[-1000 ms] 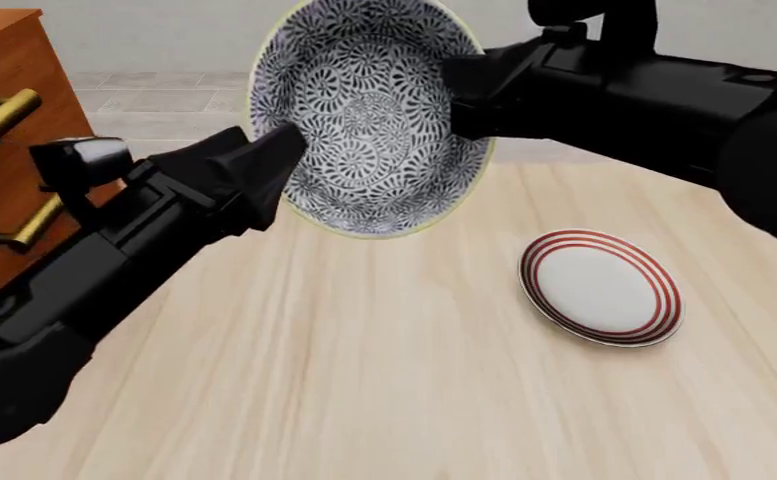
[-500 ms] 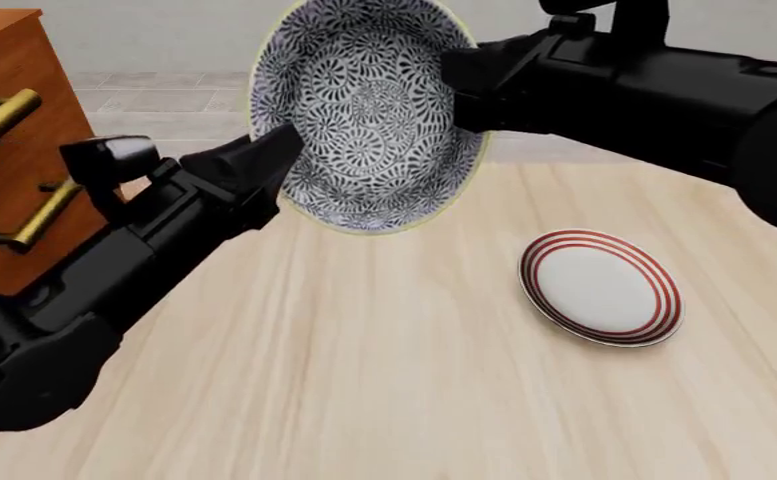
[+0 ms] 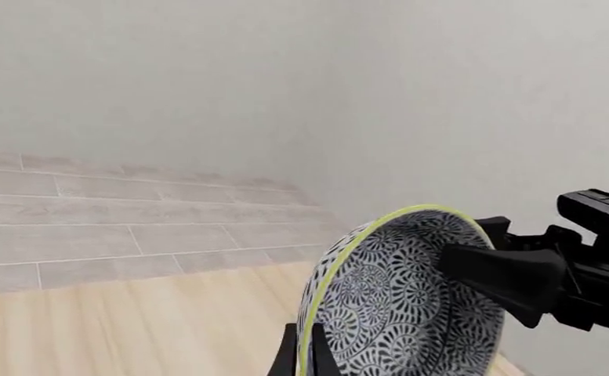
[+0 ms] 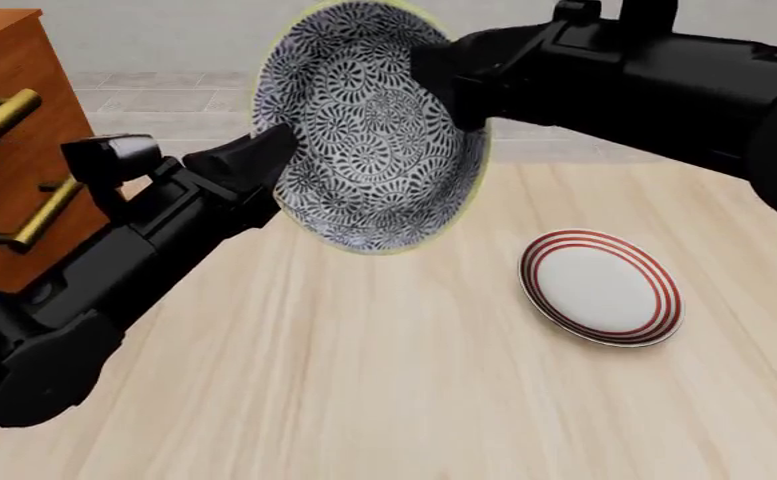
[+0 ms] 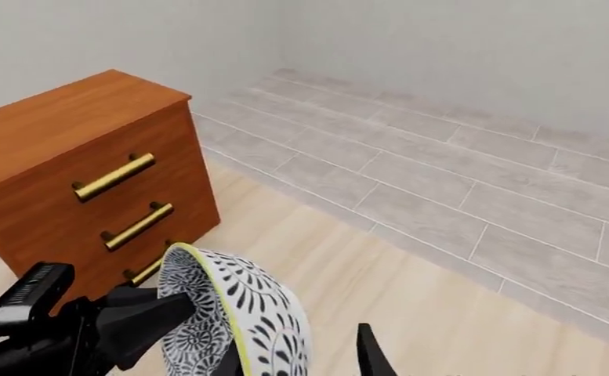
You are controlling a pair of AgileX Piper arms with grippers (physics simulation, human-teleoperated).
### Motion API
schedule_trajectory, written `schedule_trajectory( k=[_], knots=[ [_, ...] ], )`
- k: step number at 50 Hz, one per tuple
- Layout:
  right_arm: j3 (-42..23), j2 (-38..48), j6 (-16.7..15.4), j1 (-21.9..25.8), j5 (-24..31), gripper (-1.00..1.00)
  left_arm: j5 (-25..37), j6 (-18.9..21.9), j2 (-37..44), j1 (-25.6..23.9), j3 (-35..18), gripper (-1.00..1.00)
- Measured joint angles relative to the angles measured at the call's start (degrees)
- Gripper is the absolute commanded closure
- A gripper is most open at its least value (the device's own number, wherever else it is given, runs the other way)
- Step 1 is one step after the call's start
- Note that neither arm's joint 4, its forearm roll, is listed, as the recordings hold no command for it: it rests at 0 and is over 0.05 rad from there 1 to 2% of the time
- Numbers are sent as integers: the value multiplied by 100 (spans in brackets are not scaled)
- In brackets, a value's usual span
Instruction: Put the bowl on top of the cabinet.
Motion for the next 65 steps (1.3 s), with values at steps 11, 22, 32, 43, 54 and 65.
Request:
schedule_trajectory(
  k=[11,22,32,43,54,65],
  knots=[
    [-34,-102,69,87,115,-100,0,1,39,23,-20,100],
    [-105,-314,91,149,291,-100,21,12,77,41,-66,100],
    [-194,-547,97,184,466,-100,33,22,107,67,-87,100],
    [-247,-821,42,221,616,-100,110,39,98,109,-144,100],
    [-219,-1197,-164,129,644,-100,176,67,146,141,-236,100],
    [-65,-1589,-294,50,511,-100,281,120,215,158,-361,100]
  ],
)
